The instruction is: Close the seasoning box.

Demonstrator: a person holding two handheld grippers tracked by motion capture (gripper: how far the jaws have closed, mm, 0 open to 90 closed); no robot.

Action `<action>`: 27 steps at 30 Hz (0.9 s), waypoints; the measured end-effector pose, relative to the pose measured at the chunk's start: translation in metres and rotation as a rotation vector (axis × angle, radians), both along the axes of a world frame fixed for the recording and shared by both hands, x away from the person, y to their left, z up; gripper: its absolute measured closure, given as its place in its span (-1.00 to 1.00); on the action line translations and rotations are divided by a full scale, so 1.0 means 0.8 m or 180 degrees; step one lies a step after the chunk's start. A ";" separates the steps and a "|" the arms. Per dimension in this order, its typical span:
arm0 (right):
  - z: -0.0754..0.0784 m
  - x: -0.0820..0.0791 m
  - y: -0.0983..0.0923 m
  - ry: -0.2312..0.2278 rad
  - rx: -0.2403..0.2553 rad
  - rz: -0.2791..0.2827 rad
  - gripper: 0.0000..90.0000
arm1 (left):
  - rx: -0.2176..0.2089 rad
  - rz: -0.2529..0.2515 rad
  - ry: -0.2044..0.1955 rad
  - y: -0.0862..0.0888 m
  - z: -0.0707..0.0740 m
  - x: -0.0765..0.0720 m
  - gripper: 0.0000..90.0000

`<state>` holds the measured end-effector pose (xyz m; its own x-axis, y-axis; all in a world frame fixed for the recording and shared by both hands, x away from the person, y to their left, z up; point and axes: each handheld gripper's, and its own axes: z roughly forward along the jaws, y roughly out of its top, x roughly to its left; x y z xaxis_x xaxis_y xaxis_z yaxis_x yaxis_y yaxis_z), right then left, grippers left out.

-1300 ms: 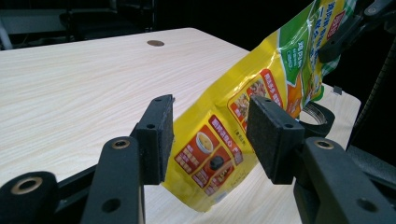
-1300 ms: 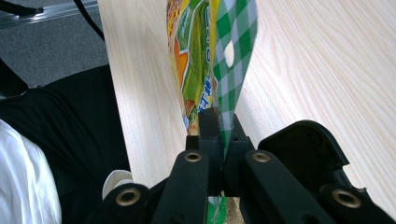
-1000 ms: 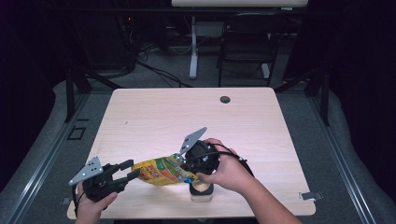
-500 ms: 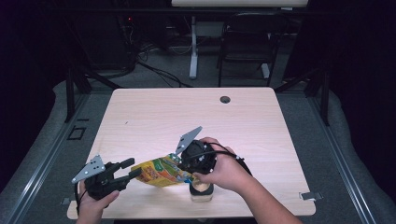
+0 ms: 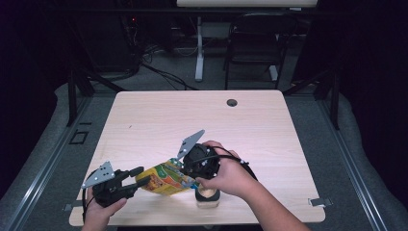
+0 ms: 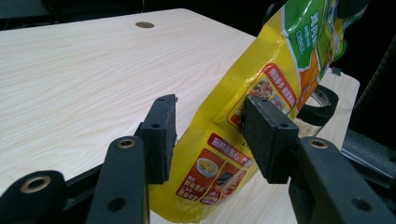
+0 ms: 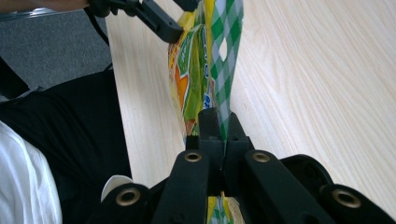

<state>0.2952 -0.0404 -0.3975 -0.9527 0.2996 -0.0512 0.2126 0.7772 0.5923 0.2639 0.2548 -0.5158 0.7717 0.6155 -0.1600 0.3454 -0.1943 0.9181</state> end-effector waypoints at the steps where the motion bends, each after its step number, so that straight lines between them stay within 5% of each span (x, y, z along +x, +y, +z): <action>1: 0.000 0.000 0.001 0.0006 0.0022 -0.0010 1.00 | 0.0023 -0.0001 0.0001 -0.001 -0.001 0.000 0.21; 11: 0.003 0.001 0.005 0.0003 0.0022 0.0021 1.00 | 0.0041 -0.0025 0.0031 -0.004 -0.006 0.000 0.21; 15: 0.004 0.002 0.007 0.0000 0.0063 0.0012 1.00 | 0.0083 -0.0159 0.0088 -0.005 -0.006 0.001 0.22; 18: 0.006 0.001 0.008 -0.0014 0.0046 0.0024 1.00 | 0.0068 -0.0078 0.0063 -0.008 -0.008 0.000 0.22; 19: 0.006 0.001 0.008 -0.0014 0.0053 0.0027 1.00 | 0.0094 -0.0176 0.0111 -0.006 -0.008 0.001 0.22; 27: 0.005 0.001 0.010 -0.0003 0.0081 0.0031 0.99 | 0.0096 -0.0084 0.0080 -0.008 -0.010 -0.001 0.22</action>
